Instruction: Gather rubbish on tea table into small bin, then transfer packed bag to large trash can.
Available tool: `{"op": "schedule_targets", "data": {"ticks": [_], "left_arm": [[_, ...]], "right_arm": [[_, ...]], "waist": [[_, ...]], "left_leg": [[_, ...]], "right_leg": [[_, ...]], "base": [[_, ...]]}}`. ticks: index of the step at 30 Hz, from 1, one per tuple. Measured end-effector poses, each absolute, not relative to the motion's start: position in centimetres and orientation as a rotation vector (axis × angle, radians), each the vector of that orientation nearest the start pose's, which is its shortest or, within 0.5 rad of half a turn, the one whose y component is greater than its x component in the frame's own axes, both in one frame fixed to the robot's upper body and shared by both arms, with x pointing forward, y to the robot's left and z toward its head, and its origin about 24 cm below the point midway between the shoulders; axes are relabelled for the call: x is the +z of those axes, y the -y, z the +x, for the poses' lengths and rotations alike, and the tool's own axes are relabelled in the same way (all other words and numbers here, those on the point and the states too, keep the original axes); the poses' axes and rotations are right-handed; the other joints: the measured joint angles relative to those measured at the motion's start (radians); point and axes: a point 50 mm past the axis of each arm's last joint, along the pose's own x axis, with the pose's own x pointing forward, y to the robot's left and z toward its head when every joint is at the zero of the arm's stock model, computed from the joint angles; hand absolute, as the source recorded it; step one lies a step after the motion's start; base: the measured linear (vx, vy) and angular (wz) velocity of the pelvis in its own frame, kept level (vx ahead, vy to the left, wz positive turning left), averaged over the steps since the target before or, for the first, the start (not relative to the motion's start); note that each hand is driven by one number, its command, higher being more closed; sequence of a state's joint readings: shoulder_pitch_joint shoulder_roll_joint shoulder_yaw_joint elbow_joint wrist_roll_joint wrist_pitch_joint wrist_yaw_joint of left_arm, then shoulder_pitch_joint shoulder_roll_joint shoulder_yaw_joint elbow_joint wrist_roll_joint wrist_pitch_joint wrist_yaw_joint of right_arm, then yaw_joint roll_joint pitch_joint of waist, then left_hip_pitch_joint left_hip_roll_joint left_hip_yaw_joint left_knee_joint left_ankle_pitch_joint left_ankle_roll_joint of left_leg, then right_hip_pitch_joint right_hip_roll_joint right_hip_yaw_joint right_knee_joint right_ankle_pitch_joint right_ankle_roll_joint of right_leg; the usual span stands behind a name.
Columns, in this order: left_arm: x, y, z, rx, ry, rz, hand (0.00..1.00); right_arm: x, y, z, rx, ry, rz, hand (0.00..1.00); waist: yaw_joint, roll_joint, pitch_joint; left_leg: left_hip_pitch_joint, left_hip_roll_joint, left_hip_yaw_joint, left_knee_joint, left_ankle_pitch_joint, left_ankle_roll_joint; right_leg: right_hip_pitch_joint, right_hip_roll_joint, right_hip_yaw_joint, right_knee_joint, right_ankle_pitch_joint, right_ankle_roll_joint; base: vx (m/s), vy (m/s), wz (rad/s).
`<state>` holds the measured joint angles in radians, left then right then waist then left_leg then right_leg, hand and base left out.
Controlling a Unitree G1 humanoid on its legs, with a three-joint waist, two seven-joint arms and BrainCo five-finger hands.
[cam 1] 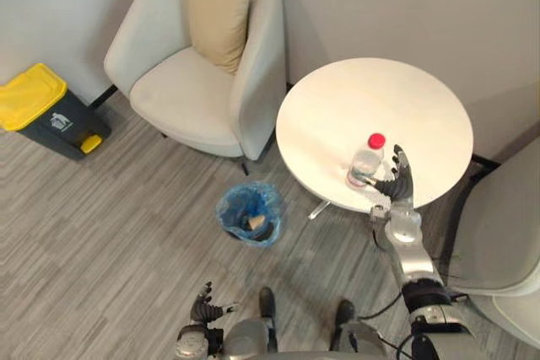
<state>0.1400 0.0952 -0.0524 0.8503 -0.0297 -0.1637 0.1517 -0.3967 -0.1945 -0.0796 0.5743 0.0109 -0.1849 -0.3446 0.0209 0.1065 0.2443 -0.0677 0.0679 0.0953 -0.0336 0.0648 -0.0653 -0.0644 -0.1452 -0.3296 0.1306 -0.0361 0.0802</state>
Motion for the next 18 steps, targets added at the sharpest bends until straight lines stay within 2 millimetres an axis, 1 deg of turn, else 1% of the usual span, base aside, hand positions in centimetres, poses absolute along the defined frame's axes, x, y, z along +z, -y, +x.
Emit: {"op": "schedule_targets", "data": {"ticks": [1,3,4,6,8,12,15,18], "left_arm": [[-13.7,-18.7,12.5,0.171,-0.816,0.132,0.0],[-13.5,-18.6,12.8,0.163,-0.8,0.133,0.0],[-13.3,-18.4,13.1,0.156,-0.787,0.134,0.0],[-13.1,-18.3,13.4,0.148,-0.767,0.133,0.0],[-13.0,-18.4,13.5,0.148,-0.761,0.134,0.0],[-12.9,-18.4,13.8,0.152,-0.749,0.127,0.0],[-12.7,-18.2,14.0,0.147,-0.739,0.126,0.0],[-12.7,-18.2,14.0,0.147,-0.735,0.124,0.0]], "right_arm": [[5.2,21.2,32.5,-0.389,0.044,-0.149,1.0],[6.9,22.0,34.0,-0.398,0.07,-0.144,1.0],[7.8,22.6,34.7,-0.395,0.082,-0.149,1.0],[9.2,23.8,35.4,-0.399,0.098,-0.152,1.0],[9.4,24.0,35.6,-0.393,0.09,-0.146,1.0],[9.3,23.3,35.8,-0.338,0.078,-0.18,1.0],[9.3,22.6,35.7,-0.316,0.093,-0.173,1.0],[9.8,21.2,34.2,-0.271,0.177,-0.148,1.0]], "waist": [[0.001,0.002,0.002],[0.002,0.009,0.019],[0.007,0.014,0.033],[0.021,0.021,0.047],[0.022,0.02,0.055],[0.02,0.018,0.067],[0.02,0.016,0.071],[0.015,0.012,0.073]], "left_leg": [[-0.007,0.0,-0.001,0.0,0.004,0.004],[-0.022,-0.003,-0.006,0.004,0.013,0.014],[-0.029,-0.005,-0.008,0.012,0.015,0.016],[-0.045,-0.006,-0.01,0.018,0.015,0.016],[-0.047,-0.006,-0.012,0.019,0.015,0.016],[-0.06,-0.016,-0.015,0.037,0.015,0.016],[-0.06,-0.016,-0.015,0.041,0.015,0.016],[-0.054,-0.015,-0.024,0.044,0.015,0.016]], "right_leg": [[-0.006,0.0,0.0,0.001,0.001,0.001],[-0.017,-0.005,-0.003,0.004,0.005,-0.001],[-0.021,-0.007,-0.006,0.007,0.005,-0.001],[-0.033,-0.008,-0.008,0.009,0.006,-0.001],[-0.033,-0.008,-0.012,0.009,0.006,-0.001],[-0.031,-0.014,-0.019,0.003,0.005,-0.001],[-0.026,-0.015,-0.021,0.003,0.005,-0.001],[-0.012,-0.016,-0.028,0.003,0.005,-0.001]], "base": [[0.0,0.003,0.03],[0.01,0.007,0.06],[0.02,0.014,0.05],[0.05,0.005,0.04],[0.06,-0.007,0.04],[0.07,0.004,0.04],[0.03,-0.002,0.04],[0.0,0.003,0.13]]}}
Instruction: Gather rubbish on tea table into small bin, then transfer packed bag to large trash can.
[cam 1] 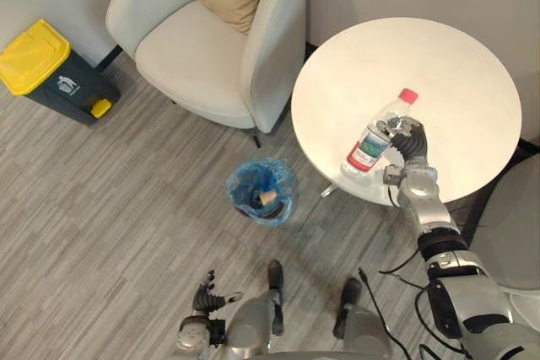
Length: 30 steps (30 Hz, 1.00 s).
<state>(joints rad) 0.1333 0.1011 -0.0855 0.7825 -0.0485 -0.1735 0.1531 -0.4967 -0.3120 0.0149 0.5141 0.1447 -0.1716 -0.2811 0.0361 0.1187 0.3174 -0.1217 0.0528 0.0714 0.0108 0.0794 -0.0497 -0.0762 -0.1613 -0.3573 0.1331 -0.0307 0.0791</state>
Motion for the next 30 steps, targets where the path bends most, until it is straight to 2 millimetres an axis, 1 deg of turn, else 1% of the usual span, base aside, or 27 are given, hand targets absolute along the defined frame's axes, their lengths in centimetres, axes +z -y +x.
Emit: {"op": "schedule_targets", "data": {"ticks": [1,3,4,6,7,8,9,10,11,12,13,14,15,17,18,19,20,21,22,23,24,25,26,27,28,29,30], "left_arm": [[-12.7,-18.2,14.0,0.147,-0.736,0.124,0.0],[-12.7,-18.2,14.0,0.149,-0.736,0.124,0.0],[-12.7,-18.0,14.0,0.146,-0.738,0.121,0.0],[-12.7,-17.7,14.2,0.141,-0.736,0.113,0.0],[-12.8,-17.6,14.2,0.141,-0.74,0.109,0.0],[-12.8,-17.5,14.4,0.138,-0.738,0.109,0.0],[-12.8,-17.4,14.4,0.137,-0.739,0.108,0.0],[-12.9,-17.4,14.5,0.134,-0.743,0.109,0.0],[-13.0,-17.4,14.5,0.133,-0.75,0.112,0.0],[-13.0,-17.4,14.5,0.133,-0.754,0.114,0.0],[-13.0,-17.5,14.5,0.132,-0.754,0.117,0.0],[-12.9,-17.6,14.6,0.129,-0.749,0.131,0.0],[-12.9,-17.9,14.7,0.126,-0.748,0.143,0.0],[-12.9,-17.9,14.7,0.126,-0.746,0.146,0.0],[-12.9,-18.0,14.6,0.126,-0.747,0.149,0.0],[-12.9,-18.1,14.6,0.126,-0.749,0.15,0.0],[-13.0,-18.1,14.4,0.126,-0.755,0.153,0.0],[-13.2,-18.2,14.1,0.119,-0.769,0.163,0.0],[-13.2,-18.3,14.1,0.115,-0.772,0.171,0.0],[-13.1,-18.6,14.2,0.112,-0.768,0.183,0.0],[-13.1,-18.6,14.2,0.1,-0.768,0.198,0.0],[-13.1,-18.7,14.3,0.094,-0.765,0.21,0.0],[-13.0,-18.8,14.5,0.094,-0.76,0.217,0.0],[-13.0,-18.9,14.4,0.093,-0.761,0.221,0.0],[-13.0,-18.9,14.4,0.093,-0.764,0.221,0.0],[-13.1,-19.0,14.3,0.092,-0.766,0.227,0.0],[-13.1,-19.0,14.4,0.092,-0.768,0.228,0.0]], "right_arm": [[9.6,20.5,33.2,-0.249,0.206,-0.159,1.0],[9.4,19.7,32.3,-0.229,0.229,-0.162,1.0],[9.3,19.1,31.7,-0.207,0.246,-0.175,1.0],[9.0,18.5,30.9,-0.184,0.26,-0.207,1.0],[8.6,18.1,30.4,-0.171,0.256,-0.22,1.0],[8.3,17.7,29.9,-0.145,0.253,-0.234,1.0],[8.1,17.6,29.7,-0.132,0.25,-0.246,1.0],[8.0,17.3,29.4,-0.114,0.25,-0.267,1.0],[7.9,17.1,29.1,-0.105,0.255,-0.27,1.0],[8.0,17.0,28.9,-0.093,0.259,-0.271,1.0],[8.0,16.8,28.8,-0.085,0.264,-0.272,1.0],[8.1,16.4,28.6,-0.068,0.274,-0.288,1.0],[7.9,16.0,28.3,-0.046,0.278,-0.302,1.0],[7.2,15.6,27.7,-0.017,0.262,-0.32,1.0],[6.7,15.4,27.2,-0.005,0.25,-0.333,1.0],[6.4,15.2,27.1,0.002,0.243,-0.345,1.0],[5.9,15.0,26.7,0.022,0.227,-0.369,1.0],[5.5,14.9,26.4,0.041,0.215,-0.393,1.0],[5.4,14.8,26.4,0.046,0.212,-0.398,1.0],[5.2,14.5,26.3,0.057,0.205,-0.404,1.0],[4.8,14.3,26.3,0.071,0.193,-0.407,1.0],[4.5,14.1,26.2,0.08,0.182,-0.412,1.0],[4.4,14.1,26.2,0.081,0.18,-0.419,1.0],[4.4,14.1,26.2,0.082,0.18,-0.425,1.0],[4.3,14.2,26.3,0.083,0.177,-0.436,1.0],[4.2,14.2,26.2,0.084,0.174,-0.452,1.0],[4.1,14.2,26.3,0.089,0.169,-0.459,1.0]], "waist": [[-0.004,-0.003,0.002],[-0.011,-0.011,0.003],[-0.027,-0.014,0.002],[-0.026,-0.017,0.003],[-0.021,-0.023,0.0],[-0.023,-0.024,0.001],[-0.026,-0.024,0.001],[-0.026,-0.025,0.0],[-0.022,-0.033,-0.007],[-0.021,-0.042,-0.014],[-0.022,-0.048,-0.019],[-0.018,-0.061,-0.028],[-0.016,-0.076,-0.036],[-0.01,-0.093,-0.045],[-0.008,-0.097,-0.047],[-0.011,-0.098,-0.047],[-0.016,-0.099,-0.047],[-0.019,-0.101,-0.048],[-0.023,-0.104,-0.048],[-0.027,-0.105,-0.048],[-0.028,-0.11,-0.054],[-0.031,-0.114,-0.056],[-0.035,-0.113,-0.055],[-0.037,-0.112,-0.055],[-0.041,-0.113,-0.055],[-0.044,-0.119,-0.056],[-0.046,-0.124,-0.053]], "left_leg": [[0.015,-0.002,-0.015,0.001,0.0,0.0],[0.028,-0.007,-0.025,0.002,-0.001,-0.001],[0.029,-0.014,-0.046,0.004,-0.002,-0.001],[0.022,-0.012,-0.054,0.028,-0.033,-0.001],[0.006,-0.009,-0.049,0.063,-0.06,0.001],[-0.013,0.012,0.034,0.097,-0.098,0.01],[-0.013,0.034,0.095,0.113,-0.107,0.015],[-0.011,0.078,0.209,0.142,-0.106,0.019],[-0.014,0.104,0.277,0.158,-0.098,0.031],[-0.026,0.104,0.29,0.163,-0.087,0.044],[-0.033,0.102,0.292,0.165,-0.085,0.041],[-0.039,0.098,0.296,0.173,-0.085,0.041],[-0.044,0.09,0.296,0.177,-0.087,0.044],[-0.04,0.077,0.301,0.19,-0.107,0.053],[-0.037,0.068,0.304,0.224,-0.143,0.053],[-0.035,0.065,0.307,0.246,-0.169,0.052],[-0.027,0.06,0.314,0.286,-0.219,0.051],[-0.014,0.047,0.315,0.303,-0.242,0.056],[-0.001,0.042,0.312,0.309,-0.254,0.058],[0.013,0.038,0.3,0.315,-0.264,0.063],[0.02,0.039,0.285,0.317,-0.271,0.065],[0.03,0.04,0.263,0.307,-0.271,0.064],[0.031,0.042,0.232,0.303,-0.269,0.061],[0.031,0.044,0.218,0.303,-0.267,0.058],[0.027,0.044,0.194,0.314,-0.264,0.053],[0.014,0.036,0.174,0.342,-0.267,0.049],[-0.001,0.027,0.164,0.377,-0.275,0.037]], "right_leg": [[0.019,-0.002,-0.006,0.001,-0.002,0.003],[0.041,-0.009,-0.02,0.005,-0.017,0.012],[0.053,-0.015,-0.039,0.013,-0.033,0.013],[0.054,-0.021,-0.055,0.049,-0.061,0.014],[0.056,-0.031,-0.069,0.067,-0.079,0.015],[0.075,-0.03,-0.097,0.068,-0.086,0.017],[0.089,-0.03,-0.11,0.064,-0.087,0.019],[0.111,-0.037,-0.134,0.056,-0.089,0.022],[0.118,-0.047,-0.153,0.06,-0.094,0.027],[0.118,-0.053,-0.166,0.061,-0.095,0.031],[0.117,-0.055,-0.172,0.059,-0.094,0.034],[0.118,-0.058,-0.183,0.046,-0.087,0.044],[0.123,-0.061,-0.192,0.032,-0.083,0.05],[0.135,-0.078,-0.196,0.033,-0.086,0.06],[0.14,-0.105,-0.197,0.074,-0.108,0.079],[0.138,-0.124,-0.195,0.112,-0.124,0.088],[0.107,-0.165,-0.169,0.237,-0.154,0.088],[0.038,-0.219,-0.11,0.408,-0.155,0.065],[0.004,-0.237,-0.075,0.487,-0.138,0.04],[-0.066,-0.251,-0.01,0.603,-0.118,-0.003],[-0.105,-0.238,0.038,0.654,-0.147,0.003],[-0.133,-0.208,0.071,0.644,-0.192,0.003],[-0.159,-0.166,0.103,0.591,-0.213,-0.005],[-0.171,-0.141,0.123,0.557,-0.221,0.002],[-0.191,-0.098,0.161,0.469,-0.22,0.004],[-0.189,-0.083,0.166,0.373,-0.173,0.0],[-0.192,-0.085,0.164,0.327,-0.109,0.002]], "base": [[0.0,0.002,0.17],[-0.02,0.006,0.31],[-0.06,0.013,0.44],[-0.09,0.023,0.41],[-0.12,0.031,0.5],[-0.1,0.005,0.54],[-0.04,-0.013,0.66],[0.03,-0.004,0.61],[0.07,0.006,0.61],[0.07,0.017,0.43],[0.08,0.0,0.32],[0.16,0.021,0.27],[0.16,0.024,0.21],[0.17,0.044,0.14],[0.15,0.067,0.11],[0.14,0.1,0.03],[0.11,0.12,-0.09],[0.09,0.122,-0.09],[0.14,0.102,-0.02],[0.14,0.063,0.13],[0.24,0.028,0.32],[0.21,-0.035,0.6],[0.22,-0.068,0.67],[0.17,-0.114,0.81],[0.13,-0.118,0.78],[0.16,-0.177,0.91],[0.14,-0.168,0.8]]}}
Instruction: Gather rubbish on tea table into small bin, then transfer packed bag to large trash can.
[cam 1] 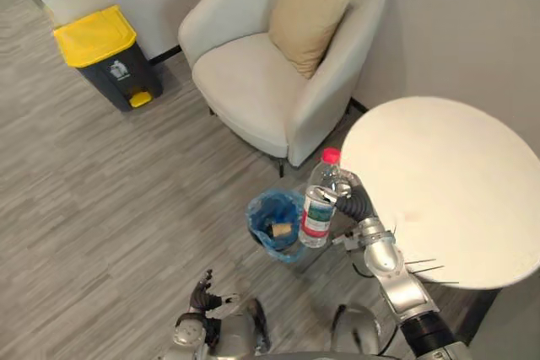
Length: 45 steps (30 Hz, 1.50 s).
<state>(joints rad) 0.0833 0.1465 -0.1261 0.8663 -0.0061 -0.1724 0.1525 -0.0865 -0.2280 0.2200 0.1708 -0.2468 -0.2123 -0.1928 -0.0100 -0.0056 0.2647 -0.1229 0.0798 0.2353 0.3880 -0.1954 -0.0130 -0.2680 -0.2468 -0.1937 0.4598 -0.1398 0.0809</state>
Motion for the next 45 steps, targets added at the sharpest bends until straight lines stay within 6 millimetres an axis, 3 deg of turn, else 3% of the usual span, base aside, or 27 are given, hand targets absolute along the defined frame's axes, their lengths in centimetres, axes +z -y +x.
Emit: {"op": "schedule_targets", "data": {"ticks": [1,3,7,9,12,14,16,17,18,19,21,26,29,30,34,38,43,45], "left_arm": [[-13.2,-18.2,14.6,0.083,-0.765,0.207,0.0],[-12.8,-17.4,15.5,0.065,-0.734,0.195,0.0],[-11.6,-17.1,18.3,0.066,-0.655,0.186,0.0],[-10.6,-17.0,20.0,0.089,-0.604,0.175,0.0],[-8.9,-16.7,22.9,0.12,-0.514,0.166,0.0],[-7.6,-16.8,24.2,0.153,-0.452,0.151,0.0],[-5.4,-16.6,26.4,0.216,-0.353,0.086,0.0],[-4.8,-16.5,27.0,0.226,-0.326,0.07,0.0],[-3.1,-15.9,28.4,0.238,-0.258,0.036,0.0],[-2.5,-15.7,28.8,0.237,-0.232,0.027,0.0],[0.7,-15.3,30.5,0.242,-0.09,-0.021,0.0],[5.8,-15.7,32.5,0.283,0.124,-0.082,0.0],[7.4,-16.1,32.8,0.306,0.202,-0.103,0.0],[8.0,-16.3,32.9,0.312,0.223,-0.121,0.0],[8.6,-16.7,33.1,0.314,0.24,-0.13,0.0],[8.7,-17.1,33.1,0.319,0.24,-0.136,0.0],[8.7,-17.3,33.1,0.324,0.237,-0.131,0.0],[8.8,-18.0,33.1,0.334,0.234,-0.112,0.0]], "right_arm": [[3.8,14.3,26.8,0.108,0.159,-0.49,1.0],[4.6,14.4,28.4,0.122,0.181,-0.537,1.0],[6.7,14.6,30.9,0.091,0.237,-0.58,1.0],[8.0,14.6,32.8,0.069,0.265,-0.657,1.0],[10.5,14.8,34.9,0.021,0.324,-0.759,1.0],[12.5,14.1,35.7,-0.005,0.398,-0.776,1.0],[16.3,13.0,36.4,-0.045,0.528,-0.783,1.0],[17.2,12.9,36.4,-0.061,0.561,-0.787,1.0],[19.3,12.6,36.4,-0.094,0.639,-0.785,1.0],[20.1,12.5,36.4,-0.102,0.663,-0.785,1.0],[23.0,12.5,36.5,-0.156,0.748,-0.786,1.0],[27.6,13.7,36.7,-0.273,0.847,-0.845,1.0],[29.7,14.5,36.9,-0.335,0.876,-0.857,1.0],[30.3,15.0,37.1,-0.364,0.871,-0.864,0.0],[30.8,15.6,37.6,-0.394,0.849,-0.877,0.0],[30.0,15.4,38.1,-0.368,0.814,-0.909,0.0],[29.7,13.9,37.4,-0.316,0.871,-0.926,0.0],[28.6,12.8,36.6,-0.276,0.911,-0.936,0.0]], "waist": [[0.002,0.038,0.002],[0.003,0.068,0.033],[0.001,0.075,0.106],[0.004,0.082,0.121],[0.033,0.1,0.148],[0.034,0.099,0.161],[0.043,0.099,0.177],[0.046,0.099,0.182],[0.051,0.098,0.203],[0.051,0.098,0.212],[0.055,0.094,0.226],[0.063,0.094,0.252],[0.068,0.095,0.254],[0.077,0.095,0.254],[0.08,0.094,0.254],[0.075,0.094,0.255],[0.066,0.088,0.256],[0.052,0.069,0.257]], "left_leg": [[-0.031,0.029,-0.022,0.035,-0.012,-0.019],[-0.102,0.056,-0.044,0.078,-0.01,-0.023],[-0.207,0.062,-0.071,0.138,-0.012,-0.041],[-0.338,0.063,-0.097,0.226,-0.018,-0.048],[-0.497,0.079,-0.098,0.356,-0.069,-0.041],[-0.593,0.081,-0.098,0.431,-0.088,-0.035],[-0.759,0.094,-0.097,0.545,-0.11,-0.026],[-0.799,0.1,-0.096,0.568,-0.11,-0.026],[-0.887,0.118,-0.091,0.615,-0.109,-0.026],[-0.916,0.125,-0.089,0.632,-0.108,-0.027],[-1.048,0.148,-0.063,0.692,-0.1,-0.025],[-1.241,0.148,-0.069,0.779,-0.076,-0.006],[-1.311,0.147,-0.076,0.802,-0.073,-0.002],[-1.334,0.147,-0.079,0.808,-0.072,-0.001],[-1.361,0.146,-0.091,0.814,-0.069,-0.002],[-1.367,0.147,-0.095,0.813,-0.069,-0.003],[-1.367,0.15,-0.098,0.809,-0.067,-0.006],[-1.363,0.153,-0.098,0.809,-0.066,-0.006]], "right_leg": [[0.002,0.014,-0.028,0.017,0.004,-0.003],[-0.046,0.026,-0.052,0.047,0.001,-0.009],[-0.131,0.014,-0.08,0.112,-0.011,-0.026],[-0.229,-0.004,-0.098,0.173,-0.027,-0.04],[-0.371,-0.036,-0.103,0.307,-0.078,-0.055],[-0.464,-0.063,-0.096,0.392,-0.107,-0.065],[-0.631,-0.089,-0.077,0.511,-0.139,-0.072],[-0.669,-0.093,-0.075,0.535,-0.141,-0.076],[-0.755,-0.108,-0.073,0.589,-0.148,-0.087],[-0.785,-0.113,-0.07,0.607,-0.15,-0.088],[-0.929,-0.142,-0.05,0.69,-0.163,-0.091],[-1.127,-0.17,-0.024,0.79,-0.166,-0.095],[-1.194,-0.176,-0.019,0.816,-0.169,-0.095],[-1.218,-0.176,-0.016,0.826,-0.17,-0.094],[-1.236,-0.176,-0.019,0.836,-0.176,-0.088],[-1.239,-0.175,-0.023,0.836,-0.176,-0.087],[-1.239,-0.17,-0.026,0.831,-0.176,-0.088],[-1.235,-0.165,-0.026,0.83,-0.175,-0.088]], "base": [[0.15,-0.191,0.54],[0.05,-0.15,0.26],[-0.1,-0.065,0.29],[-0.17,-0.036,0.34],[-0.22,0.0,0.23],[-0.28,-0.005,0.24],[-0.27,-0.029,0.13],[-0.27,-0.072,0.18],[-0.19,-0.078,0.2],[-0.2,-0.111,0.31],[-0.13,-0.097,0.25],[-0.06,0.009,0.12],[-0.04,0.056,0.09],[-0.05,0.057,0.04],[-0.05,0.036,0.04],[-0.04,0.024,0.0],[-0.05,0.018,-0.02],[-0.04,0.013,-0.05]]}}
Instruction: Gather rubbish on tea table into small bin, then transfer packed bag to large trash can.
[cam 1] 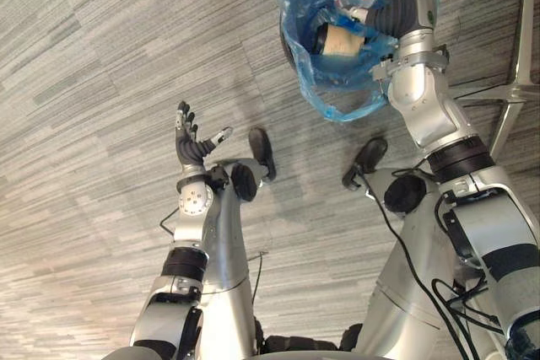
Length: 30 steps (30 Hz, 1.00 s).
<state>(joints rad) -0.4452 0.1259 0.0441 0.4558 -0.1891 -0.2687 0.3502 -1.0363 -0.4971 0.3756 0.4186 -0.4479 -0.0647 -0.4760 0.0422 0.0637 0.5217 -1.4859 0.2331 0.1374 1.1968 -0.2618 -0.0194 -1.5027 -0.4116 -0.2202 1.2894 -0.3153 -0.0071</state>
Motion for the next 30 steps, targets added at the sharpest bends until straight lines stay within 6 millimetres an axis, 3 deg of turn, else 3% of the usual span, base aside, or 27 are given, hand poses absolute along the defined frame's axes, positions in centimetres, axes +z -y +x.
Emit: {"op": "schedule_targets", "data": {"ticks": [3,8,11,19,20,26,30], "left_arm": [[8.8,-18.6,33.1,0.346,0.226,-0.095,0.0],[8.2,-18.7,33.1,0.349,0.206,-0.084,0.0],[8.2,-18.7,33.1,0.346,0.205,-0.081,0.0],[8.3,-18.6,33.2,0.328,0.208,-0.082,0.0],[8.4,-18.6,33.2,0.328,0.21,-0.083,0.0],[9.2,-19.1,33.7,0.334,0.226,-0.144,0.0],[10.0,-18.9,34.1,0.326,0.243,-0.169,0.0]], "right_arm": [[25.6,12.3,36.3,-0.23,0.883,-1.007,0.0],[21.5,12.0,36.2,-0.132,0.807,-1.172,0.0],[19.8,11.6,36.4,-0.073,0.768,-1.252,0.0],[16.2,12.9,38.6,-0.013,0.554,-1.444,0.0],[16.2,13.0,38.7,-0.012,0.547,-1.454,1.0],[18.0,13.5,40.3,-0.062,0.48,-1.481,1.0],[19.1,13.9,40.7,-0.1,0.465,-1.406,1.0]], "waist": [[-0.005,-0.023,0.006],[-0.011,-0.037,0.007],[-0.01,-0.054,0.006],[-0.003,-0.054,0.006],[-0.003,-0.054,0.006],[0.011,-0.053,0.005],[0.026,-0.052,0.005]], "left_leg": [[0.021,0.009,-0.002,-0.002,0.0,0.0],[0.05,0.009,-0.01,-0.04,0.012,-0.012],[0.061,0.009,-0.009,-0.061,0.021,-0.019],[0.057,0.008,-0.018,-0.079,0.031,-0.032],[0.055,0.007,-0.02,-0.079,0.031,-0.032],[0.02,0.0,-0.026,-0.076,0.04,-0.025],[-0.006,0.001,-0.034,-0.053,0.042,-0.027]], "right_leg": [[0.024,0.011,-0.005,-0.01,0.0,0.0],[0.068,0.021,-0.027,-0.051,0.003,-0.005],[0.074,0.024,-0.03,-0.061,0.005,-0.007],[0.074,0.026,-0.044,-0.067,0.005,-0.008],[0.074,0.026,-0.047,-0.067,0.005,-0.008],[0.031,0.023,-0.041,-0.048,0.004,-0.007],[0.007,0.024,-0.034,-0.026,0.002,-0.006]], "base": [[-0.04,0.015,-0.09],[-0.04,0.013,-0.01],[-0.04,0.007,0.02],[0.0,0.001,0.0],[-0.03,0.026,0.03],[-0.03,0.02,0.04],[-0.02,0.024,0.01]]}}
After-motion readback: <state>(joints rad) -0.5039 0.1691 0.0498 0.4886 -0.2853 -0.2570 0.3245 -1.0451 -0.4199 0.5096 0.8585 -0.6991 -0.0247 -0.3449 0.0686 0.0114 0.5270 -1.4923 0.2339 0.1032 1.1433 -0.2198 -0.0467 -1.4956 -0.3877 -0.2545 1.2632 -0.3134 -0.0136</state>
